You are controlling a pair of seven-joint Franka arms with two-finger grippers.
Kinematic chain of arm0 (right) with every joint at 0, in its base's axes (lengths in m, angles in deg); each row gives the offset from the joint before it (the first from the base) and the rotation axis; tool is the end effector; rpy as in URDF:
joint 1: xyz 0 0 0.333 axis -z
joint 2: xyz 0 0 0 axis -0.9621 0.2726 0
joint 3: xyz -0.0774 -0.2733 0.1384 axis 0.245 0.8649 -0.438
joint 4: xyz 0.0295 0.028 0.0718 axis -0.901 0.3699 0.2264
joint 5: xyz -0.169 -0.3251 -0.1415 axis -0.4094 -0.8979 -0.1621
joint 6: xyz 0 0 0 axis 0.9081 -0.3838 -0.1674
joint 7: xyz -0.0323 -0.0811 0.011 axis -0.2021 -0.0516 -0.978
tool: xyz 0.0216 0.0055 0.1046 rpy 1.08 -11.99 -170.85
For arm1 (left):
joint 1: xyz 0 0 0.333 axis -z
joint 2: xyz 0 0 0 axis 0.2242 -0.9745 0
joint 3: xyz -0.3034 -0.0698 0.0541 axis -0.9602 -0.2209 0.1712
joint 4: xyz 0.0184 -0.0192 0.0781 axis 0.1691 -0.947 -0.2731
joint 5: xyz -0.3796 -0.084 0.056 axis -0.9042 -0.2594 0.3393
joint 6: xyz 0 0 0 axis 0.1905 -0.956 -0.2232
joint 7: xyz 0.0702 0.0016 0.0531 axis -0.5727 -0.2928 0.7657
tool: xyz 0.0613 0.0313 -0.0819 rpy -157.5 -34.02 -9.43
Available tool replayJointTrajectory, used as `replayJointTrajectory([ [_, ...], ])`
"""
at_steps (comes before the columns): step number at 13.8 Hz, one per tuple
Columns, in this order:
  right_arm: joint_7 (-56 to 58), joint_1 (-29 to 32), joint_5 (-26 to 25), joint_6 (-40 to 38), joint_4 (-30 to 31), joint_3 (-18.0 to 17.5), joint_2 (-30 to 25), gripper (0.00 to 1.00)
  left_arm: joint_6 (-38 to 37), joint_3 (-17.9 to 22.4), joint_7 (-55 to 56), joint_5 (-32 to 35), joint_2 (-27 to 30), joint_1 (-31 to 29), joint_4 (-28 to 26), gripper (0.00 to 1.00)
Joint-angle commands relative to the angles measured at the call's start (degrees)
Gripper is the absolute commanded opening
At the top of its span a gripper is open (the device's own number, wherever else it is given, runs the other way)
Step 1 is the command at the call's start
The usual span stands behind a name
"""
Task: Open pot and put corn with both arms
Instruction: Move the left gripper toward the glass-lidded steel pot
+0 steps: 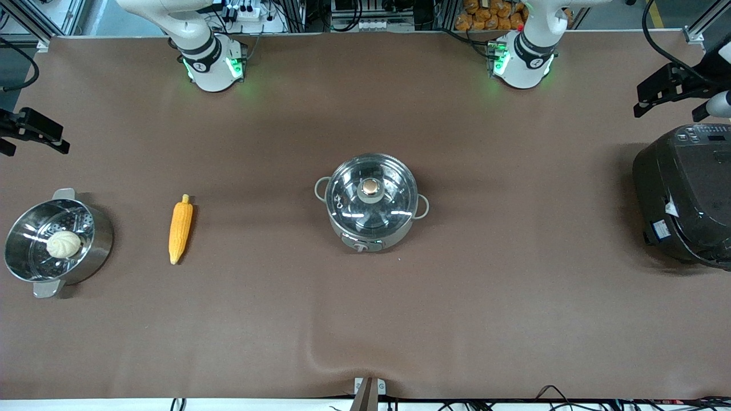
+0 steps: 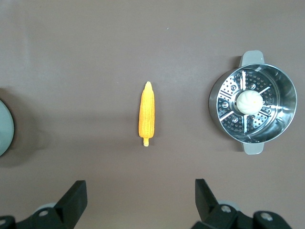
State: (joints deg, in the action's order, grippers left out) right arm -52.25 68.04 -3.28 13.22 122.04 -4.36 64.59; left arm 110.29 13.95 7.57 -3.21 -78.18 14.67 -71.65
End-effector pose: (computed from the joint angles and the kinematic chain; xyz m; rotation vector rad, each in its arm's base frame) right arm 0.5505 -0.0383 0.6486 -3.1393 -0.0580 -0.0061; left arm 0.5203 -0.0357 0.6901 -3.1372 0.1520 0.0330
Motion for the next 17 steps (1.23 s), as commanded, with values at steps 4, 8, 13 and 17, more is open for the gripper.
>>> replayJointTrajectory([
  [4,-0.91,-0.19,0.57,-0.55,-1.45,-0.03,0.58,1.00,-1.20,0.74,-2.19,-0.21,0.59,-0.66,0.40,1.00],
  [8,-0.91,-0.01,0.57,-0.63,-1.45,-0.03,0.66,1.00,-1.11,0.65,-2.28,0.14,-0.29,-0.40,0.40,1.00],
  [13,-0.82,-0.19,0.57,-0.46,-0.74,-0.12,0.67,1.00,1.08,-1.36,-1.23,0.32,-4.60,2.14,0.40,1.00],
  [17,-0.82,-0.28,0.57,-0.20,-0.66,-0.12,0.67,1.00,1.17,-3.04,4.20,-0.38,-11.79,7.58,0.49,1.00],
])
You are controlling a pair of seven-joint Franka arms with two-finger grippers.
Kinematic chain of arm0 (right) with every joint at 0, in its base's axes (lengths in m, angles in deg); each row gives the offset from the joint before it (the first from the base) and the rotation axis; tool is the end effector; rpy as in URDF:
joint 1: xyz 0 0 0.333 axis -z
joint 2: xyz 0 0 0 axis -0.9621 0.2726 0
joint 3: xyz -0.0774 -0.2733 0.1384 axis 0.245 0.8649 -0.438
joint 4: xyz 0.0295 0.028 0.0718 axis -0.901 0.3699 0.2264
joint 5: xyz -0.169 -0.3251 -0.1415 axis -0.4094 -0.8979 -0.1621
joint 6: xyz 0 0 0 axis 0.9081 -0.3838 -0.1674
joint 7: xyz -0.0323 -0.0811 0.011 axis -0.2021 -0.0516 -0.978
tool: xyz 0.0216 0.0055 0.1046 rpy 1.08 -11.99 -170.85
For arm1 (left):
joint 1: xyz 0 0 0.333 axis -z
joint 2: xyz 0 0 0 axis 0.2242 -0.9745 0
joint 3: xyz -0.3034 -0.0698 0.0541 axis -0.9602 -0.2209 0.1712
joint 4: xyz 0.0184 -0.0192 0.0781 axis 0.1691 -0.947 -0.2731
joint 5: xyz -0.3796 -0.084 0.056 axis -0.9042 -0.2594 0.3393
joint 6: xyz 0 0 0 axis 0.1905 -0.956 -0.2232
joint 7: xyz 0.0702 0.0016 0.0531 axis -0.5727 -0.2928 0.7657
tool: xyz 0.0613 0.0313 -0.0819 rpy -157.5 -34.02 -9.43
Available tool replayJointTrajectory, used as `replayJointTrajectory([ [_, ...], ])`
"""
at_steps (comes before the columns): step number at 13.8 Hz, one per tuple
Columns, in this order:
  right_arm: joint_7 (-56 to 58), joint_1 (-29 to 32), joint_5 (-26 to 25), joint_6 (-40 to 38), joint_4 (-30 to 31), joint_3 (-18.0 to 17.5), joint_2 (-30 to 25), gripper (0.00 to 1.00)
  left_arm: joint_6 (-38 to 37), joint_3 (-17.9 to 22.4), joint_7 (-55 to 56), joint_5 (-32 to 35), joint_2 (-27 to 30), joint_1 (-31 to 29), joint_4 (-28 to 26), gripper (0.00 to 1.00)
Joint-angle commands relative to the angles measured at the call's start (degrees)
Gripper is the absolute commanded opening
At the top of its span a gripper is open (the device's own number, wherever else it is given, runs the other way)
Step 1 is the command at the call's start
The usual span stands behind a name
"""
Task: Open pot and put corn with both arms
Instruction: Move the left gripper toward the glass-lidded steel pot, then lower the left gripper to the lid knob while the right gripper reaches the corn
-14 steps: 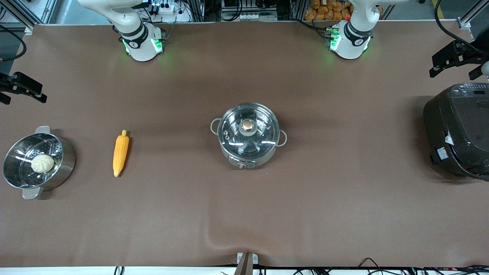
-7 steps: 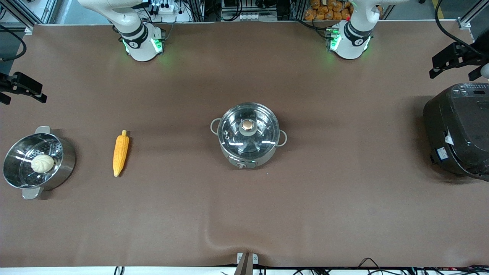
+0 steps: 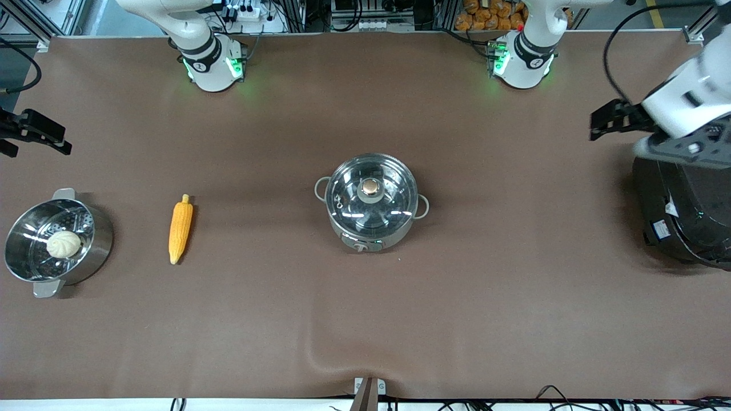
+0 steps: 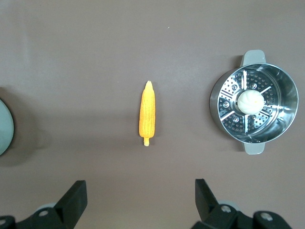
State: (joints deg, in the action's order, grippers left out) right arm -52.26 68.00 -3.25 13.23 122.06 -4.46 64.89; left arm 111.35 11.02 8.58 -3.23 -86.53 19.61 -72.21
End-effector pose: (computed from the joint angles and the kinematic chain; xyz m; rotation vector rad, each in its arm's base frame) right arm 0.5523 -0.0368 0.6456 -3.1391 -0.0616 0.0023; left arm 0.5584 -0.1130 0.6077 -3.1096 0.3384 0.2475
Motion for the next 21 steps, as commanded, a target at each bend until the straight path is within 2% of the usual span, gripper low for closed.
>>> replayJointTrajectory([
  [1,-0.81,-0.33,0.54,-0.20,-0.68,-0.02,0.46,1.00,0.55,-0.11,5.83,-0.28,-5.46,4.58,1.05,1.00],
  [6,-0.81,-0.06,0.54,1.20,0.46,-0.02,1.51,1.00,13.01,-0.11,27.08,-0.28,-12.76,13.37,1.14,1.00],
  [9,-0.90,-0.06,0.71,5.50,5.46,-0.02,1.51,1.00,18.91,-0.11,37.03,-0.28,-15.40,18.38,1.66,1.00],
  [12,-0.90,-0.24,2.11,14.19,14.15,-0.02,1.51,1.00,25.14,-0.02,45.47,-0.01,-18.91,24.97,2.45,1.00],
  [14,-0.90,-0.33,3.61,16.49,18.47,-0.02,1.95,1.00,27.70,0.07,47.42,0.25,-20.85,28.57,2.63,1.00],
  [16,-0.38,-0.15,3.70,22.18,22.42,-0.02,4.57,1.00,28.94,0.42,49.26,0.42,-23.13,32.00,3.07,1.00],
  [18,-0.38,-1.99,3.62,32.44,27.25,-0.02,7.91,1.00,29.99,0.51,51.46,1.91,-25.16,34.12,3.51,1.00],
  [21,1.12,-2.61,3.62,41.17,28.68,-0.02,14.59,1.00,34.46,0.59,53.92,5.08,-27.53,36.32,3.60,1.00],
])
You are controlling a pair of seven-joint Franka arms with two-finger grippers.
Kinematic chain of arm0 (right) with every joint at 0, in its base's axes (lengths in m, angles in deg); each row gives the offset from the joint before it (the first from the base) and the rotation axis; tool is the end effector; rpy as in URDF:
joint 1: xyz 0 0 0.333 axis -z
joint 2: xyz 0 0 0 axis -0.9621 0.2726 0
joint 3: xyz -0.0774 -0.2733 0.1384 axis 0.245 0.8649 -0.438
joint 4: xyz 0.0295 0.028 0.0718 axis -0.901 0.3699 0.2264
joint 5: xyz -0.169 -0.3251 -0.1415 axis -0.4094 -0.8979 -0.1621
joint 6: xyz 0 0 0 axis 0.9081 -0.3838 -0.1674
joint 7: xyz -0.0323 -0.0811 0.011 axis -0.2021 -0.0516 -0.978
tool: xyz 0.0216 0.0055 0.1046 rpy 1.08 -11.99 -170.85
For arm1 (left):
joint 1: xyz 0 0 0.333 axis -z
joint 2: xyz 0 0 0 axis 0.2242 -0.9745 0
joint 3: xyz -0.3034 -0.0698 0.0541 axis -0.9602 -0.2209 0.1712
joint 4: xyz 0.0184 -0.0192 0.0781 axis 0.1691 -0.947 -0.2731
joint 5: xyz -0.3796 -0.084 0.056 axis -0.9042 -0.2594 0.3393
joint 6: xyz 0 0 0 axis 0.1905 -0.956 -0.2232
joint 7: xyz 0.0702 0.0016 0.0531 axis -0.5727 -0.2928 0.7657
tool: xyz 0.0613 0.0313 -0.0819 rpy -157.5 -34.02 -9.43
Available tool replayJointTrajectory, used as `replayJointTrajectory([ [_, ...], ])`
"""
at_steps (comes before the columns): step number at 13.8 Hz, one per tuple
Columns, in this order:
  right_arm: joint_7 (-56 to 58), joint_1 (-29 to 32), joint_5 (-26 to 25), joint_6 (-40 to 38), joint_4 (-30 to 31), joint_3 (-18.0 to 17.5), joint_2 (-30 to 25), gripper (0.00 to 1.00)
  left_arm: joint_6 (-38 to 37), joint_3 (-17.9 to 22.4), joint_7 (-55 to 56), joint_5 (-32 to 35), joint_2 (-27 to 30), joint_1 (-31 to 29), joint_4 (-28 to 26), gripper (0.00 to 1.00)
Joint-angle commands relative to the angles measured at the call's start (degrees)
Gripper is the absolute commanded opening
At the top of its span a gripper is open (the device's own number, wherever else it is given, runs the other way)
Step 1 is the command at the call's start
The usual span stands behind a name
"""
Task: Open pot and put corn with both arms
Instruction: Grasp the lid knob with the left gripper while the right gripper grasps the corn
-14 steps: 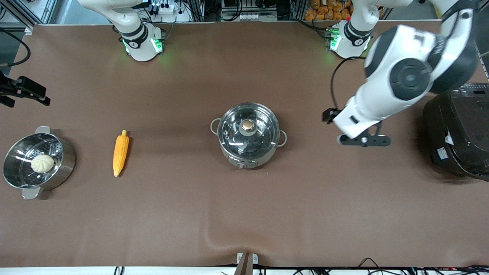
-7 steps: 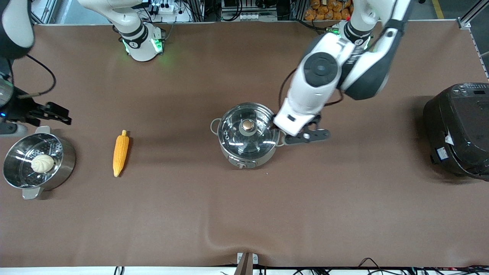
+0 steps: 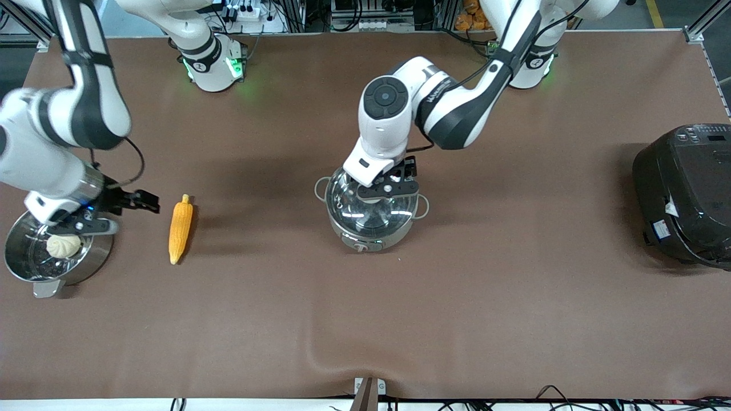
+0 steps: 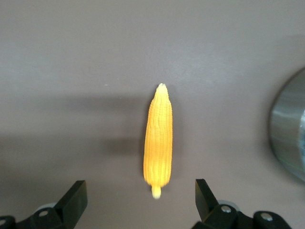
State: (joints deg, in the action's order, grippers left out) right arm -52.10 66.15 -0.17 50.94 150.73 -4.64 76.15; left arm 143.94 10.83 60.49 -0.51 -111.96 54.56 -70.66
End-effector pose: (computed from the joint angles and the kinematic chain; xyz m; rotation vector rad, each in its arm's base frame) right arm 0.5881 -0.0144 0.3535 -3.1265 -0.0731 0.0563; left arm 0.4962 -0.5078 0.3784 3.1382 0.1133 -0.0109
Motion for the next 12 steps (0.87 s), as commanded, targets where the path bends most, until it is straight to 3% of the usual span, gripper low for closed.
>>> replayJointTrajectory([
  [1,1.04,-0.84,0.45,5.23,0.18,0.25,5.09,1.00,3.20,0.70,2.55,2.71,-2.63,1.46,2.05,1.00],
  [6,1.40,-0.32,-0.16,5.86,0.27,0.25,10.45,1.00,4.44,0.78,3.34,3.94,-3.95,2.77,2.23,1.00],
  [9,1.40,0.82,-0.08,12.43,1.33,0.16,14.58,1.00,4.36,0.70,3.52,5.17,-4.21,3.04,2.14,1.00],
  [12,1.40,1.35,0.63,13.07,1.24,0.07,17.14,1.00,4.36,0.69,3.52,5.87,-4.30,3.39,2.05,1.00],
])
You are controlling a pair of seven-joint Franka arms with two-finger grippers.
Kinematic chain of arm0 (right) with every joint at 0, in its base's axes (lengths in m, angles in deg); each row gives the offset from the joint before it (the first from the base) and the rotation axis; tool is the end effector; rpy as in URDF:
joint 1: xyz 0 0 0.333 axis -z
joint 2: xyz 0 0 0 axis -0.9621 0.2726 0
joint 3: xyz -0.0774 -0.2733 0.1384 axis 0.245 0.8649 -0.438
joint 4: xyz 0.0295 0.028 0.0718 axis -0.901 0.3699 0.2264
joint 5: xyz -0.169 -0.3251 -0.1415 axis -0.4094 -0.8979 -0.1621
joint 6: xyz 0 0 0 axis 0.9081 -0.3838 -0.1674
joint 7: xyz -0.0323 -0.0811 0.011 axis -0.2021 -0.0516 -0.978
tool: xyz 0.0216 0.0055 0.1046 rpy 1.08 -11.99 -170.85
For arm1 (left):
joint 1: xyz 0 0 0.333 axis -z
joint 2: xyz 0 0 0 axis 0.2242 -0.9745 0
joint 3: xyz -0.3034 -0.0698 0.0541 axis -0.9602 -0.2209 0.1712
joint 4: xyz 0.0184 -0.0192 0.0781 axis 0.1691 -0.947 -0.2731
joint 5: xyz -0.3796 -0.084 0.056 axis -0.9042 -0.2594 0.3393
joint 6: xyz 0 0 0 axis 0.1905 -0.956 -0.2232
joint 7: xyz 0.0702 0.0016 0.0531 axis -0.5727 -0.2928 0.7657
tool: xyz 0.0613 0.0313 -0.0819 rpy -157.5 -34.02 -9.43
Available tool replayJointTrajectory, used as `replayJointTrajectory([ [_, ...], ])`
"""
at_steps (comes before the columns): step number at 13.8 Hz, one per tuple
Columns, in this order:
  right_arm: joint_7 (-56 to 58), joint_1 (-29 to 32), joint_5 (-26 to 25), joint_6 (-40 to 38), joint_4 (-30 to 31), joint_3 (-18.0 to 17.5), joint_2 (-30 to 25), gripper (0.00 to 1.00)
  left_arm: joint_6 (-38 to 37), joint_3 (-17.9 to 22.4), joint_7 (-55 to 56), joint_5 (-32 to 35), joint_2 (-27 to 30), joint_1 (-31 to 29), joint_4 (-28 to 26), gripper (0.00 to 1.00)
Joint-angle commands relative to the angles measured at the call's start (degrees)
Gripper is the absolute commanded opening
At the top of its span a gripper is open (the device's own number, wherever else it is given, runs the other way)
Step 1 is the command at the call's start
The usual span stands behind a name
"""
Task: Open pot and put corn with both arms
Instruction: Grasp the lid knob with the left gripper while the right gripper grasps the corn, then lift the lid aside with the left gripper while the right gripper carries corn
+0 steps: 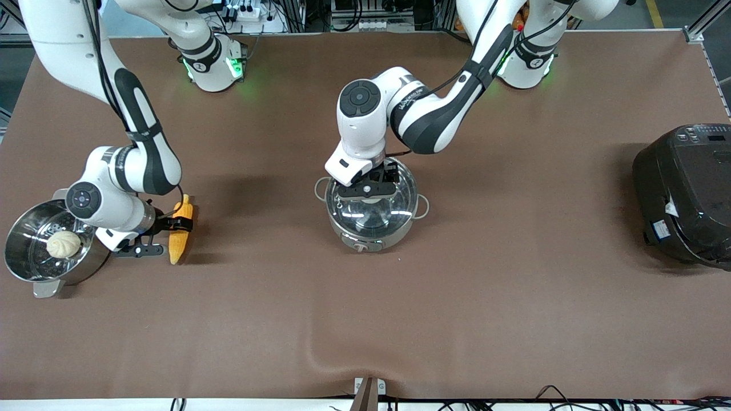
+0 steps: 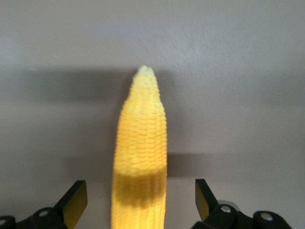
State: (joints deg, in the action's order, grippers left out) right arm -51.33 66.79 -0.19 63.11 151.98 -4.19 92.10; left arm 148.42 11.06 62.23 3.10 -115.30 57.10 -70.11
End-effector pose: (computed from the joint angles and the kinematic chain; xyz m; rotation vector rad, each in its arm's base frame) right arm 0.5890 -0.0294 0.1991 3.0969 0.0669 -0.1905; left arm 0.4857 -0.5342 0.3482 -3.1307 -0.0542 -0.0833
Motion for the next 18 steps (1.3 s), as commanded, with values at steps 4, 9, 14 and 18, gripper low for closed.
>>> replayJointTrajectory([
  [4,0.28,0.98,1.26,0.64,0.16,-0.37,1.81,0.67,-0.40,0.38,5.36,2.00,-0.88,0.68,1.49,0.05],
  [9,0.37,0.46,7.93,-4.44,-0.36,-0.55,0.33,0.19,-1.18,0.46,5.64,2.45,-0.62,0.68,1.32,0.00],
  [14,0.63,0.02,7.33,-20.17,-13.43,-0.37,-3.20,0.11,-5.92,0.46,5.38,2.01,4.30,-0.02,1.41,0.00],
  [18,0.11,-1.91,7.33,-30.11,-24.52,-0.37,-2.93,0.11,-9.44,0.46,5.20,1.48,8.69,-5.10,1.41,0.00],
])
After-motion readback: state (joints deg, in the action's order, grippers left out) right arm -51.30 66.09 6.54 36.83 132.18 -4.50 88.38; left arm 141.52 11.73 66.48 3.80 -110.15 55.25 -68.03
